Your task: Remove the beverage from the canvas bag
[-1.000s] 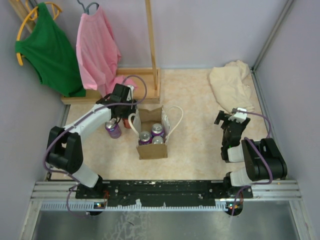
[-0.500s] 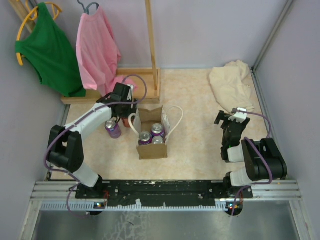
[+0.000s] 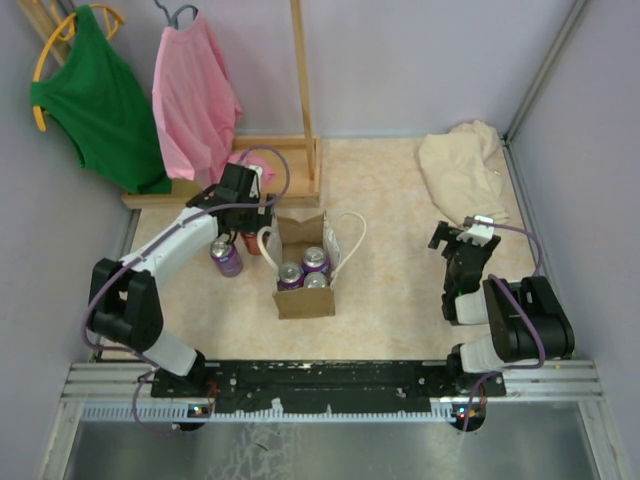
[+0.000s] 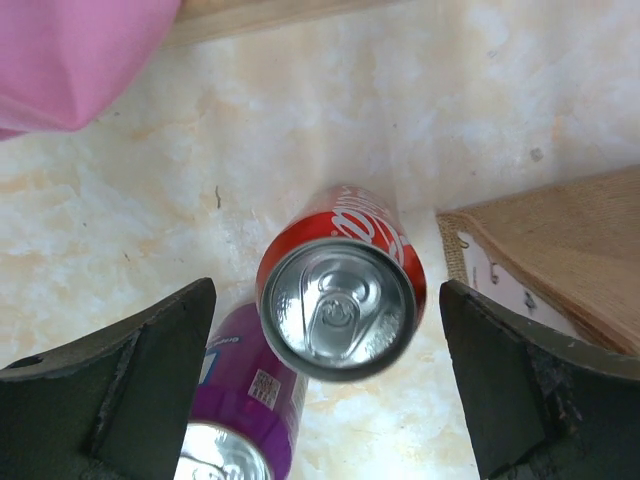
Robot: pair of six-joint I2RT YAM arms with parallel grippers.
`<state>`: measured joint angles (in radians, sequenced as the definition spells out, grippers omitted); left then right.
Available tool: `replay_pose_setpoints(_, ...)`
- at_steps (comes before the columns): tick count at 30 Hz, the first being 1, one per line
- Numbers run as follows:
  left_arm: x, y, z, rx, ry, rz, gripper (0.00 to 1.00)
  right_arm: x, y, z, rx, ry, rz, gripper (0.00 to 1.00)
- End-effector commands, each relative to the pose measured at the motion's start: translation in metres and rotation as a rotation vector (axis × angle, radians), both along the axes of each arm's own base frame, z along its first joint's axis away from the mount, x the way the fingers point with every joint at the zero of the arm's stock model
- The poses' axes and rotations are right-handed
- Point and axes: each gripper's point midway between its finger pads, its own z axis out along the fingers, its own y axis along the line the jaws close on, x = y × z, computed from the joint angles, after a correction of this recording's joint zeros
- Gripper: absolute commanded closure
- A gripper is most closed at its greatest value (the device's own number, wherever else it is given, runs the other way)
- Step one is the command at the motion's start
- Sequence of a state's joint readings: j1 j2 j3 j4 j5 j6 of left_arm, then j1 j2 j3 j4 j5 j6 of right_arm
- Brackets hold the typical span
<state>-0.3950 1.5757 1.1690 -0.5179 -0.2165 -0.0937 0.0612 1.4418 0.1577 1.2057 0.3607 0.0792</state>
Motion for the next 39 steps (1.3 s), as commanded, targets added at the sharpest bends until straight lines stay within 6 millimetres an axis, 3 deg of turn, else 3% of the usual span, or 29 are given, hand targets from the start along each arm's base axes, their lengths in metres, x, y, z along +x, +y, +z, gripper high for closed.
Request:
replay_pose_setpoints(1,0.009,-0.012,0.069,-0.099,-0.160,-0.035,0.01,0.004,-0.001,0.011,-0.007,-0.042,-0.004,0.01)
replay_pose_setpoints(9,-0.015,-0.035,0.176,-0.244,-0.413,-0.154,0.02,0.004,-0.002,0.012,-0.008,-0.044,-0.004,0.01)
replay_pose_setpoints(11,-0.027,-0.049,0.197,-0.270,-0.444,-0.219,0.04,0.004,-0.002,0.012,-0.008,-0.042,-0.005,0.01)
replay_pose_setpoints(14,-0.049,-0.077,0.210,-0.275,-0.430,-0.360,0.05,0.004,-0.002,0.012,-0.007,-0.043,-0.005,0.01)
replay_pose_setpoints(18,-0.082,-0.121,0.202,-0.249,-0.361,-0.591,0.05,0.004,-0.002,0.012,-0.007,-0.043,-0.005,0.01)
replay_pose_setpoints(20,-0.089,-0.130,0.192,-0.221,-0.327,-0.635,0.05,0.004,-0.002,0.012,-0.007,-0.043,-0.006,0.01)
replay_pose_setpoints(28,-0.087,-0.135,0.154,-0.147,-0.228,-0.689,0.07,0.004,-0.002,0.011,-0.008,-0.042,-0.004,0.01)
replay_pose_setpoints(33,-0.081,-0.139,0.125,-0.107,-0.187,-0.716,0.01,0.004,-0.002,0.011,-0.008,-0.041,-0.005,0.01)
replay_pose_setpoints(39,-0.082,-0.150,0.092,-0.095,-0.101,-0.763,0.01,0.004,-0.002,0.012,-0.007,-0.043,-0.005,0.01)
